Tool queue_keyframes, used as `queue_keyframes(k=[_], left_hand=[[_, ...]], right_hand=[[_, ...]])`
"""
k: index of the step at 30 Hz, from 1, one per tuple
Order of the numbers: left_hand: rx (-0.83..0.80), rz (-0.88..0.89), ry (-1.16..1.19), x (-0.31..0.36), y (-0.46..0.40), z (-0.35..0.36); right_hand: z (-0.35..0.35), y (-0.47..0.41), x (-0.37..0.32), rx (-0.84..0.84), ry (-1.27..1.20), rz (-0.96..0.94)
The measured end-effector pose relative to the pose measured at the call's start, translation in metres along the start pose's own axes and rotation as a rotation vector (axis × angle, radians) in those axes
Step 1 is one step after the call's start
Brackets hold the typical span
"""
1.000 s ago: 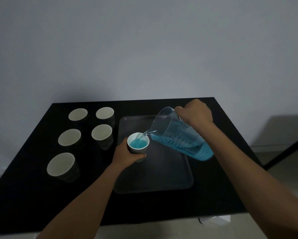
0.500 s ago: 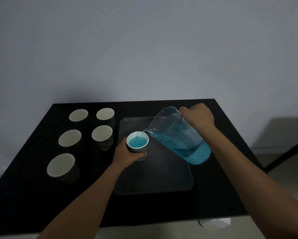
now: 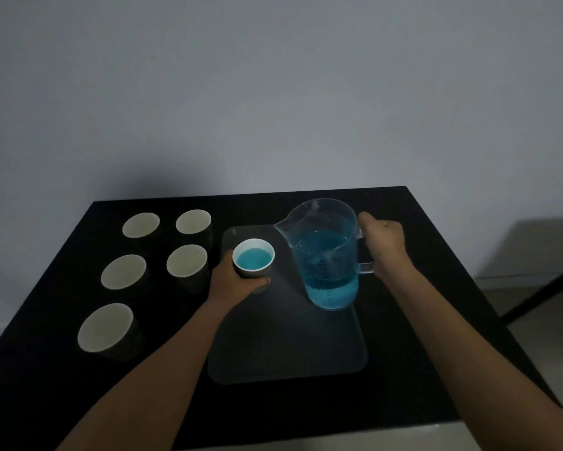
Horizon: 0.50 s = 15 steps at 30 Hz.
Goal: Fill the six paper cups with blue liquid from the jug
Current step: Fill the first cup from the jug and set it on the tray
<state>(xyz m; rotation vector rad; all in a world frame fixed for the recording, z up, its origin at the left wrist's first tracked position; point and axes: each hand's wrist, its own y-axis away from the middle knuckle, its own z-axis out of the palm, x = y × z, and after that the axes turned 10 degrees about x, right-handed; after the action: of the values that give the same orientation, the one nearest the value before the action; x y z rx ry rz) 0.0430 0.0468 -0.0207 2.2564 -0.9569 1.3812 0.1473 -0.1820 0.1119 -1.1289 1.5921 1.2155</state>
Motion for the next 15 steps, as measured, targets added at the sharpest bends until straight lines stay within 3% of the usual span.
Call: queue_keyframes(k=[15], left_hand=[[0.133, -0.09, -0.06, 0.005, -0.073, 0.024]], right_hand=[[0.019, -0.043, 0.015, -0.021, -0.076, -0.007]])
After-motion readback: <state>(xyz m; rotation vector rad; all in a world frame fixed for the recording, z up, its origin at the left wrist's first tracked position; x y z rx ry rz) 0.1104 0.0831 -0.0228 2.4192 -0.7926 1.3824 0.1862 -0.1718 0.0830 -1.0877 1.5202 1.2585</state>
